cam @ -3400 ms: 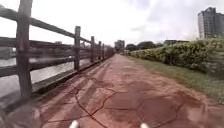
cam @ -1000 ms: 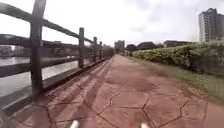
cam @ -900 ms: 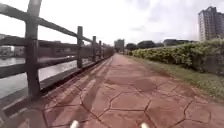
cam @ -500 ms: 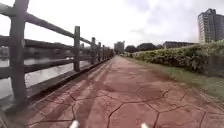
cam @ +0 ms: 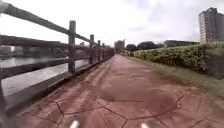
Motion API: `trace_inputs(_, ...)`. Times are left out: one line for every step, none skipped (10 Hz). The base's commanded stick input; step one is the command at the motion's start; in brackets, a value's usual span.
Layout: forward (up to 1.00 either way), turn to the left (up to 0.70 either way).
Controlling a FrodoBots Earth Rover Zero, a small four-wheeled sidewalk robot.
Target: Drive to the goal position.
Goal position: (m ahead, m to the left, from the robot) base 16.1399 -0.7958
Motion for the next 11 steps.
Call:
trace_inputs(0.70, 0.00)
trace_inputs(0.70, 0.00)
trace_inputs(0.70, 0.00)
trace_inputs(0.70, 0.00)
trace_inputs(0.70, 0.00)
trace_inputs(0.70, 0.00)
trace_inputs(0.70, 0.00)
trace_inputs(0.70, 0.00)
trace_inputs(0.70, 0.00)
trace_inputs(0.70, 0.00)
trace_inputs(0.70, 0.00)
